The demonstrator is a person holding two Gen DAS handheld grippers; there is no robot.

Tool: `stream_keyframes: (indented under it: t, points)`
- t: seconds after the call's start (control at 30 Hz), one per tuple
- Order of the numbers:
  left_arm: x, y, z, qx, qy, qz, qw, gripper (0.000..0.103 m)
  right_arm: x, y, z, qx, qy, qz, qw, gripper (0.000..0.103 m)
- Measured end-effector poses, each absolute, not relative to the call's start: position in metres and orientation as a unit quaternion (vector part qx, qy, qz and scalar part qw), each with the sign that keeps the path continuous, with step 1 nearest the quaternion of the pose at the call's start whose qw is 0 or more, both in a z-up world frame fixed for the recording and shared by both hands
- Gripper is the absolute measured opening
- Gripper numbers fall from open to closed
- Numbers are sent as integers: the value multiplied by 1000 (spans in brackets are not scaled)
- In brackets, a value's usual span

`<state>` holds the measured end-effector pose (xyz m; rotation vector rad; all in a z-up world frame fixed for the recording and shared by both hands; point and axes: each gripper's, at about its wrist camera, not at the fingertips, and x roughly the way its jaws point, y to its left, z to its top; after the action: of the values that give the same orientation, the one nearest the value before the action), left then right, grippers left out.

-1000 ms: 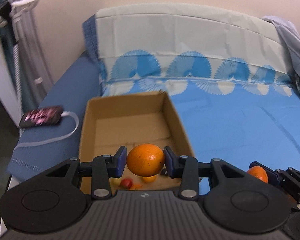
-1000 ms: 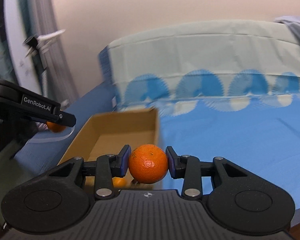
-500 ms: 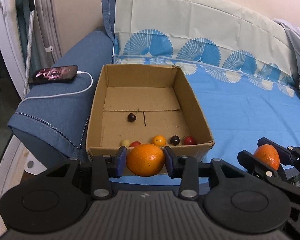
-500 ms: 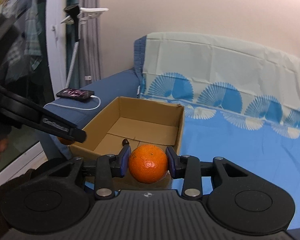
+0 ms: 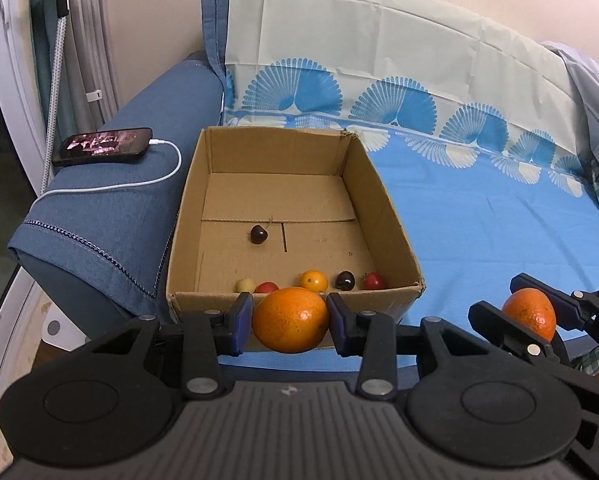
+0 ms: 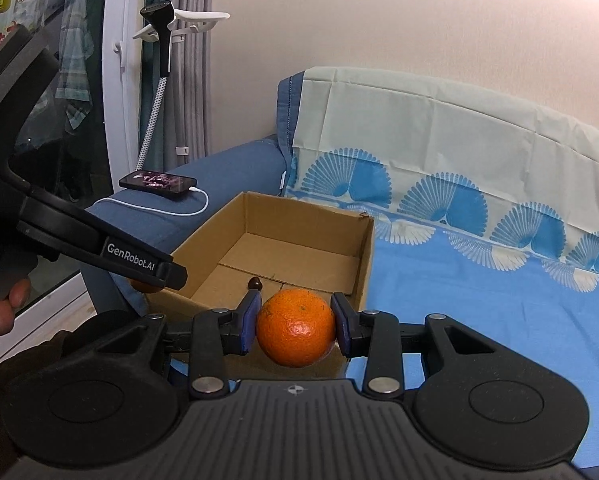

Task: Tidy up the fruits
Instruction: 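Carry both small oranges over the box with both tools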

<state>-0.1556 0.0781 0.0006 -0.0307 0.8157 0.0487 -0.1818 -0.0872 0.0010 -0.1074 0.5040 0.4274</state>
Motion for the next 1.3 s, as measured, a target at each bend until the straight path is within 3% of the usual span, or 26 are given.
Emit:
stream_keyframes:
  t: [1.3]
  points:
    - [-125,95,-27,-31,438,23,898,44,-152,-80,-19,-41,296,195,934,39]
